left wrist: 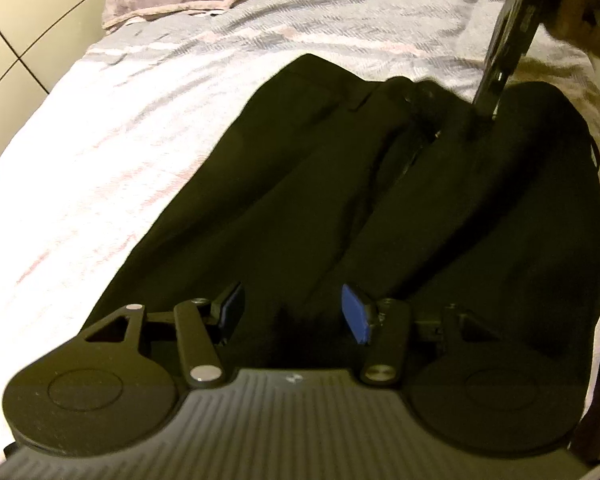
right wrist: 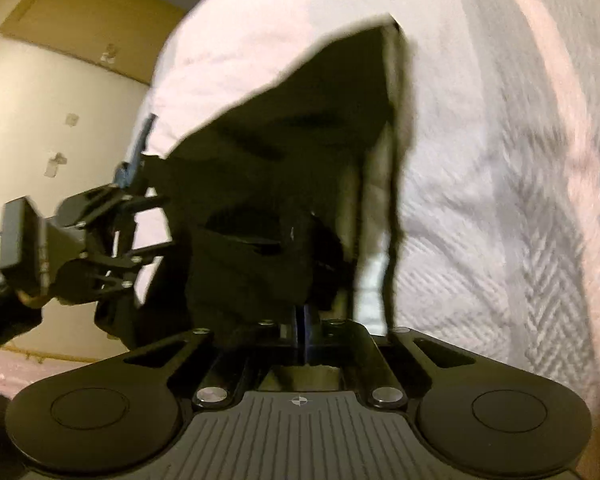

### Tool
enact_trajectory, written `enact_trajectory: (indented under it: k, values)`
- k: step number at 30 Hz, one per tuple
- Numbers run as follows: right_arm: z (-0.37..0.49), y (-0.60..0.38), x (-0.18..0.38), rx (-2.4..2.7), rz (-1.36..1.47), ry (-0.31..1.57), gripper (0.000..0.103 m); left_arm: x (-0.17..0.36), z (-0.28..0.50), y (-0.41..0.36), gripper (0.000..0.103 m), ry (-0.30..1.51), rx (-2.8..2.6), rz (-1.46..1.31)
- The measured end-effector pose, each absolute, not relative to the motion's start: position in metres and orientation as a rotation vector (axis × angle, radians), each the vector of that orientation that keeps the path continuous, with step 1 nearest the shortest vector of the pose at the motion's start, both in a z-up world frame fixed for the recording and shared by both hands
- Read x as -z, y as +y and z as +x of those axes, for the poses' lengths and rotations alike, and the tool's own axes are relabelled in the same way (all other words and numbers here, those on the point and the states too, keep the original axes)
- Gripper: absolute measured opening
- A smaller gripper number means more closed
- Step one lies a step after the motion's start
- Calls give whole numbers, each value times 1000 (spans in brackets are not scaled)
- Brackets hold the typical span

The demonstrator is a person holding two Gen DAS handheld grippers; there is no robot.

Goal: Fold clothes

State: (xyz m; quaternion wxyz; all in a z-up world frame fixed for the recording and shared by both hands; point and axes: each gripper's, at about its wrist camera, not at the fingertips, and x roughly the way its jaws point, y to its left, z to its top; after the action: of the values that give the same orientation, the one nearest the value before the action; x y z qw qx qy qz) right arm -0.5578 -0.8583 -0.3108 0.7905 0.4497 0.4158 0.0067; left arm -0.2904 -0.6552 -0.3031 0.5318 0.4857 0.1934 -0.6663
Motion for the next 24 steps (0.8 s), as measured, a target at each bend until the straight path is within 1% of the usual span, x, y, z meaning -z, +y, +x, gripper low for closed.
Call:
enact_trajectory:
  k: [3, 6, 10, 12, 13, 14, 15, 16, 19, 22, 24]
  values:
    - [-555, -858, 283, -19, 884, 820, 1, 302, -286, -653, 49, 458, 1574, 1153]
    - [-540, -860, 276, 15, 805, 758, 1, 308, -284, -655, 49, 472, 1559, 1161]
    - [-524, -866, 295, 70, 741, 830, 1, 314, -284, -655, 49, 480, 1531, 1191]
    - [-520, -870, 302, 91, 723, 860, 9, 311, -280, -653, 49, 467, 1522, 1192]
    - [-519, -872, 297, 107, 713, 840, 17, 308, -276, -652, 49, 463, 1519, 1185]
    - [-518, -875, 292, 125, 707, 818, 36, 306, -268, -653, 50, 464, 1510, 1177]
    - [-517, -880, 288, 141, 708, 796, 48, 305, -259, -654, 50, 466, 1501, 1170]
    - [-515, -885, 285, 158, 709, 778, 62, 303, -251, -655, 50, 468, 1491, 1163]
    - [-506, -911, 281, 196, 696, 762, 64, 304, -201, -667, 51, 460, 1448, 1185]
    - [-480, -932, 285, 228, 694, 758, 64, 305, -151, -679, 54, 452, 1404, 1208]
    - [-461, -944, 297, 255, 705, 783, 64, 306, -118, -687, 58, 446, 1375, 1223]
